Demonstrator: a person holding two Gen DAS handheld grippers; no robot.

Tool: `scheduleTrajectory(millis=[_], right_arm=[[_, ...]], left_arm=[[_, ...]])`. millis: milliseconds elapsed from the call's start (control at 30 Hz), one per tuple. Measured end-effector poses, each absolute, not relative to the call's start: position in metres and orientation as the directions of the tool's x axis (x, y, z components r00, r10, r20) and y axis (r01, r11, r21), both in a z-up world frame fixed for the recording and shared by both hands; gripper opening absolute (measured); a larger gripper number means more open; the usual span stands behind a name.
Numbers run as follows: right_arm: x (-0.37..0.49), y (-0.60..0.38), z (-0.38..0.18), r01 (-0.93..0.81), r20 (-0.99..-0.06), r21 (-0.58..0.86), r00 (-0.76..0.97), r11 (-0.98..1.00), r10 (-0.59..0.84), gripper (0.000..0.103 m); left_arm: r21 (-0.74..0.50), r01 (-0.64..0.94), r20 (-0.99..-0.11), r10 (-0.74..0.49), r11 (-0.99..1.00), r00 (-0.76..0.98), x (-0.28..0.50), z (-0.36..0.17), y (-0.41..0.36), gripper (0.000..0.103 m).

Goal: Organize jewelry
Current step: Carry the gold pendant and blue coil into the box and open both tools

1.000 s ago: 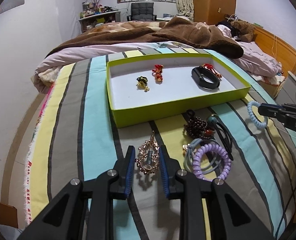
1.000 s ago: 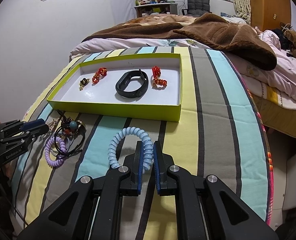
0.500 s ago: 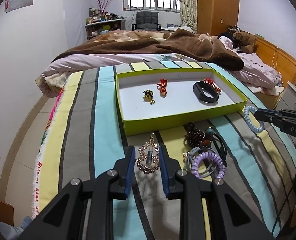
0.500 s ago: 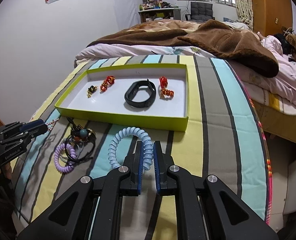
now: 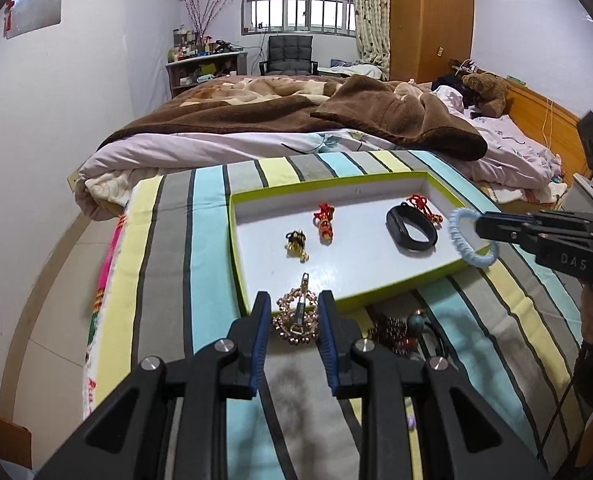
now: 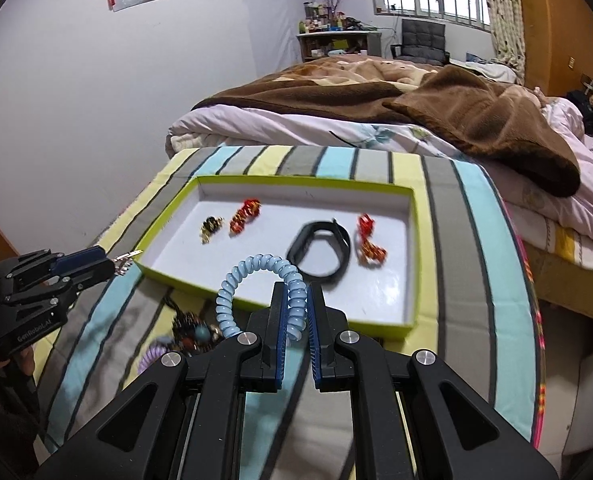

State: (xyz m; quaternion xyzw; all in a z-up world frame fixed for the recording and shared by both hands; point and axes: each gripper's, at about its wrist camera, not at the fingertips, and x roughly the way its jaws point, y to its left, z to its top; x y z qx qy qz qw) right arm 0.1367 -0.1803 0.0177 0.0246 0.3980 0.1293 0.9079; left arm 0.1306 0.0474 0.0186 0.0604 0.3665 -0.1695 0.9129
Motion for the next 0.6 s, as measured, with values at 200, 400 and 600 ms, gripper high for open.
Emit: scheduleTrajectory(millis=[200, 400, 600], right_arm=[[0.171, -0.162, 0.016, -0.242, -0.731, 0.125, 0.633, 0.962, 0.254, 0.01], [0.207, -0.151, 0.008, -0.246, -0.753, 0.092, 0.617, 0.965, 0.229, 0.01], [0.239, -0.145, -0.005, -0.245, -0.784, 0.077, 0.583, 0.967, 0.21, 0.01]], left_arm=[[-0.033, 0.359, -0.693, -0.28, 0.933, 0.664, 0.151, 0.016, 0.041, 0.025], [-0.048, 0.353, -0.703, -0.283, 0.934, 0.653, 0.167, 0.007, 0.035, 0.025], [-0.052, 0.358, -0.716, -0.285, 0.932, 0.637, 0.177, -0.004, 0.028, 0.025]])
